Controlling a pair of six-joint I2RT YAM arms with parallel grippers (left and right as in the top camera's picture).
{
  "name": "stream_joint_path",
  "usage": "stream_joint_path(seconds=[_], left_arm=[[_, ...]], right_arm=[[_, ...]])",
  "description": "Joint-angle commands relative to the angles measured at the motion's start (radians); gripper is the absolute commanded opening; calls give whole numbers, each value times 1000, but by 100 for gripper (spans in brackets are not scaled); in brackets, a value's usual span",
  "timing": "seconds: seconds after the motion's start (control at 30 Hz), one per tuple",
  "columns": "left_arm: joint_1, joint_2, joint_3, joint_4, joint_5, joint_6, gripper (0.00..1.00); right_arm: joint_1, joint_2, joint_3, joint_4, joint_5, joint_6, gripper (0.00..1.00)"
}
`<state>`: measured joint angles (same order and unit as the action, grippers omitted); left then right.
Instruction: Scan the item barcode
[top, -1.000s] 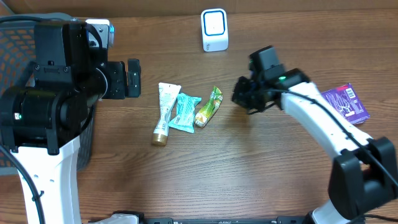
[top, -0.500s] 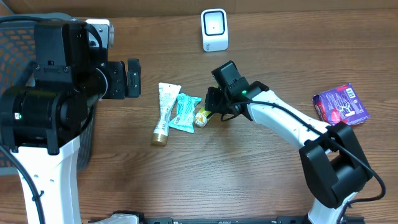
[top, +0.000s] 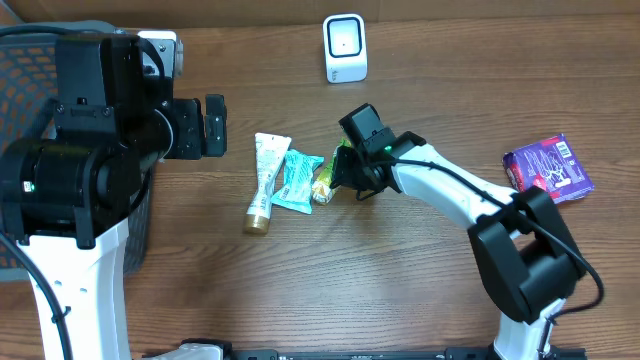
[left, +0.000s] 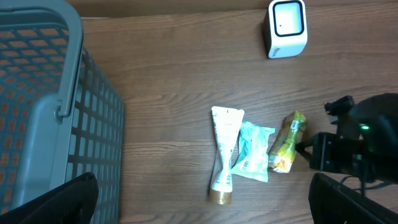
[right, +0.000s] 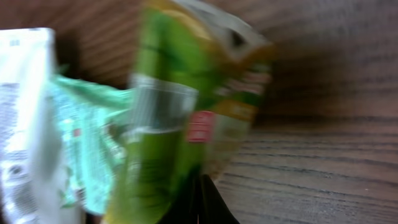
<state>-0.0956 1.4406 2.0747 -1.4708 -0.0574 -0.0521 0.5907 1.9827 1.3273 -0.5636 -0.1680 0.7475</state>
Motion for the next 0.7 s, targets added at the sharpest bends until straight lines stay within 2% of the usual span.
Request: stream_joint_path(seconds=[0.0,0.37,0.67], left_arm=[[8,-1,8,1,-2,8,100],[8,-1,8,1,-2,8,100],[8,-1,8,1,-2,8,100]], right_arm=[[-7,59,-3,3,-39,68,4],[-37,-130,58,-25,-40,-74,4],[-3,-119,58,2,-87,-124,4]])
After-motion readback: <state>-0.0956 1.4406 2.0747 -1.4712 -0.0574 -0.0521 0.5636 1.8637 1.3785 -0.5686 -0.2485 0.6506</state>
